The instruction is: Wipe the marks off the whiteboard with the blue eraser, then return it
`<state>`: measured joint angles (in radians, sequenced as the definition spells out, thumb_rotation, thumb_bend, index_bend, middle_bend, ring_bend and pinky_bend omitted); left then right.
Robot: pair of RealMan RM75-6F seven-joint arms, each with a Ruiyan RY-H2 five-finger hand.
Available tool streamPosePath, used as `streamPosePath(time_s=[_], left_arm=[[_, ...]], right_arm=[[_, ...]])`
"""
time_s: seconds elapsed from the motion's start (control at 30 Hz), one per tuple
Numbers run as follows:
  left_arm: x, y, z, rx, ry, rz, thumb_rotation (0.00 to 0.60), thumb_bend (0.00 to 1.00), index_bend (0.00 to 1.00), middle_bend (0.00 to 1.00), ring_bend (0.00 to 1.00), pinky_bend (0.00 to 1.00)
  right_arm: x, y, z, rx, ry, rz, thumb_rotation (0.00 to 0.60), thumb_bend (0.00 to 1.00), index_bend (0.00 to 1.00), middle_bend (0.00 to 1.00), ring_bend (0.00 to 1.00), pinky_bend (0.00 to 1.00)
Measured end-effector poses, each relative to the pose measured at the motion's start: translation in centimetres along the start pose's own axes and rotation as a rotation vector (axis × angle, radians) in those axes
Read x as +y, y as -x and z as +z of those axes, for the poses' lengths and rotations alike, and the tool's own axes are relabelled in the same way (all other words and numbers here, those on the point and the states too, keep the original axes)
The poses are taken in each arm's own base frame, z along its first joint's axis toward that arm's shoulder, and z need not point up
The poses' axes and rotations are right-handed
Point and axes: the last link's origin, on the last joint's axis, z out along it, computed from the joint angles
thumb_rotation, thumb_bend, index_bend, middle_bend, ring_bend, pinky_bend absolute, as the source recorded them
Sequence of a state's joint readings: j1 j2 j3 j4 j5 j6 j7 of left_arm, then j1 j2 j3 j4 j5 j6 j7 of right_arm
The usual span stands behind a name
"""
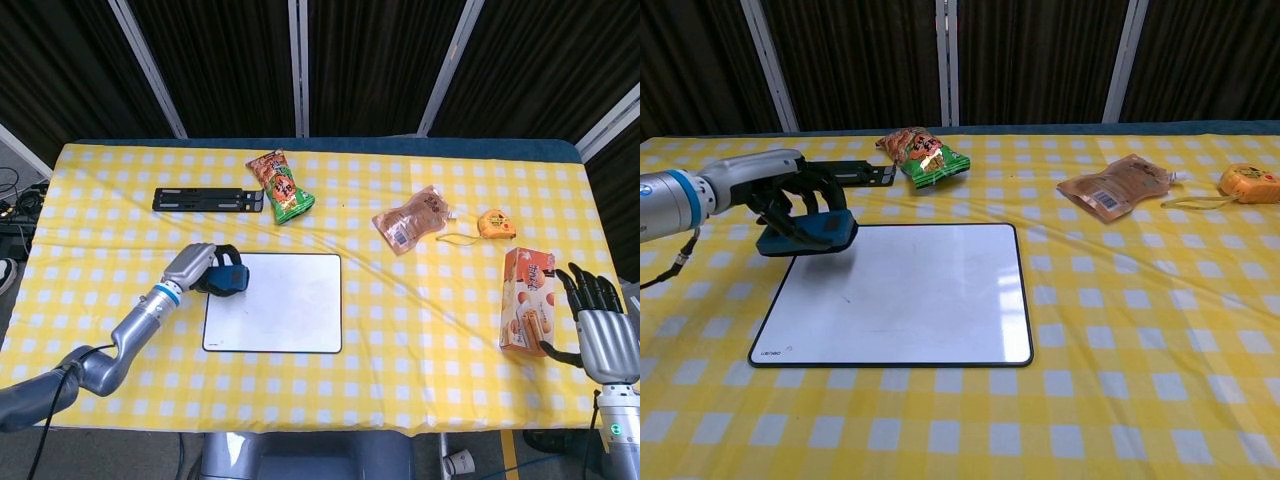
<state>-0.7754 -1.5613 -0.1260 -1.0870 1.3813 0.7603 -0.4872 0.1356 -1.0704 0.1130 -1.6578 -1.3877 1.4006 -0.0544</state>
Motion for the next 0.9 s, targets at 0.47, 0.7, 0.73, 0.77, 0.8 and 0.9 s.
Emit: streamPosePath(time_s=[0.47, 0.7, 0.73, 0.77, 0.8, 0.9], left_arm=[[-6.4, -1.5, -5.6, -0.066, -0.125, 0.266, 0.600, 0.27, 0.57, 0.38, 0.48, 0.53], [-7.2, -0.9, -6.0, -0.042, -0.120, 0.289, 0.600, 0.00, 0.07, 0.04, 0.07, 0.23], [-7.0, -0.9, -6.0, -0.034, -0.111, 0.286, 0.600, 0.00, 0.01, 0.00, 0.02, 0.13], [-6.8, -0.9, -6.1, -0.026, -0.101, 0.283, 0.600, 0.00, 0.00, 0.00, 0.00, 0.06], [-6.8, -1.0, -6.2, -0.022, -0.097, 0.281, 0.600, 0.00, 0.00, 0.00, 0.00, 0.03], [-6.5, -1.5, -6.7, -0.005, -0.088, 0.280, 0.600, 0.00, 0.00, 0.00, 0.00, 0.00]], right_arm=[[-0.8, 0.1, -0.2, -0.001, -0.026, -0.005, 0.600, 0.00, 0.00, 0.00, 0.00, 0.00], [-1.2, 0.2, -0.1, -0.002, -0.041, -0.002, 0.600, 0.00, 0.00, 0.00, 0.00, 0.00], [-1.3, 0.2, -0.1, -0.001, -0.042, -0.001, 0.600, 0.00, 0.00, 0.00, 0.00, 0.00], [-1.3, 0.2, -0.1, -0.001, -0.043, 0.000, 0.600, 0.00, 0.00, 0.00, 0.00, 0.00], [-1.3, 0.1, -0.1, 0.000, -0.045, 0.002, 0.600, 0.00, 0.00, 0.00, 0.00, 0.00], [-1.3, 0.0, -0.2, 0.004, -0.049, 0.007, 0.600, 0.00, 0.00, 0.00, 0.00, 0.00]])
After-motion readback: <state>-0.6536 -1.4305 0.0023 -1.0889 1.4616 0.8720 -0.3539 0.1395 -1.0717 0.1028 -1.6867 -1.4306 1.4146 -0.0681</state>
